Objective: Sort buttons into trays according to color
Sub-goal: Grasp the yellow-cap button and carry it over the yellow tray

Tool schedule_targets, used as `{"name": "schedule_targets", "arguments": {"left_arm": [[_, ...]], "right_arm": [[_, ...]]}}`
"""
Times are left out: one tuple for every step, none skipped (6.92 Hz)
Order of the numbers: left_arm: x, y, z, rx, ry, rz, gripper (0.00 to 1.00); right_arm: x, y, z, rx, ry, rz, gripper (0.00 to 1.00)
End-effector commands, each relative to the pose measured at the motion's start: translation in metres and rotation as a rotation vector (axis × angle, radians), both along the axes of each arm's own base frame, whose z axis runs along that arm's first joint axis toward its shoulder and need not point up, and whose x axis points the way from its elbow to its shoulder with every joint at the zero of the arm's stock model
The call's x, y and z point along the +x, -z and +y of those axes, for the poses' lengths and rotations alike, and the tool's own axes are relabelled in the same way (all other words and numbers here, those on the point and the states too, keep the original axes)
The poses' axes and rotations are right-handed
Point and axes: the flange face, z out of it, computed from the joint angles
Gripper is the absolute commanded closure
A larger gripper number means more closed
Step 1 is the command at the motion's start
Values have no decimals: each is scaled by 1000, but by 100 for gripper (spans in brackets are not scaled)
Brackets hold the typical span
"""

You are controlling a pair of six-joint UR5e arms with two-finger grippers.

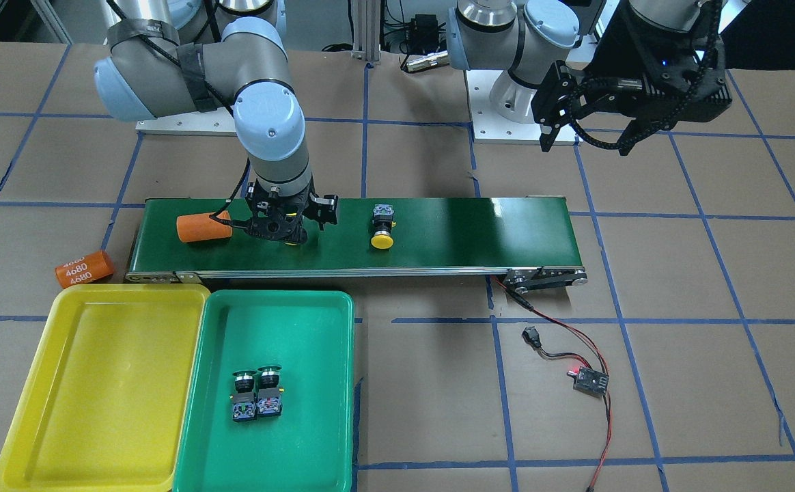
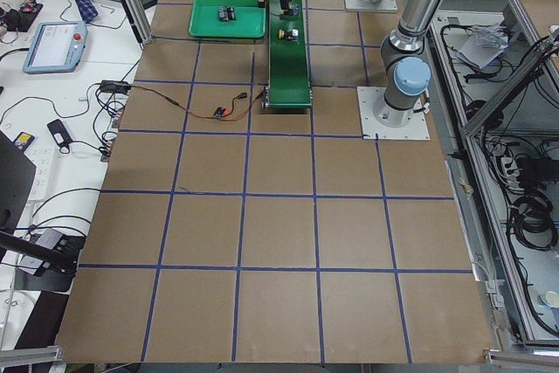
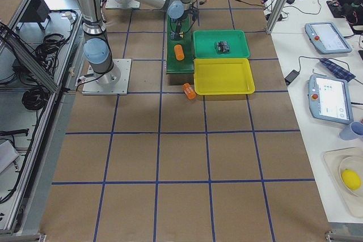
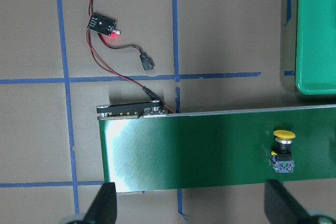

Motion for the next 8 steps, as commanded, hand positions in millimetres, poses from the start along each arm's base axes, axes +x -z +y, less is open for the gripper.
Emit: {"name": "schedule_targets", "arguments": {"left_arm": [[0, -2, 1, -4, 0, 1, 0], [0, -1, 2, -2, 0, 0, 0], [0, -1, 3, -3, 0, 0, 0], [0, -2, 4, -5, 0, -1, 0], [0, -1, 4, -4, 0, 1, 0], [0, -2, 4, -5, 0, 1, 0], [0, -2, 5, -5, 0, 1, 0], [0, -1, 5, -4, 0, 1, 0]], "right_arm": [[-1, 6, -1, 13, -1, 8, 84], [-7, 6, -7, 14, 15, 6, 100], [-11, -6, -11, -7, 26, 1, 100], [-13, -23, -19, -46, 30, 6, 100], [-25, -53, -40, -104, 60, -7, 100], [-58, -76, -65, -121, 113, -10, 100], [-94, -106, -100, -193, 183, -19, 100], [-133, -115, -133, -221, 179, -23, 100]]}}
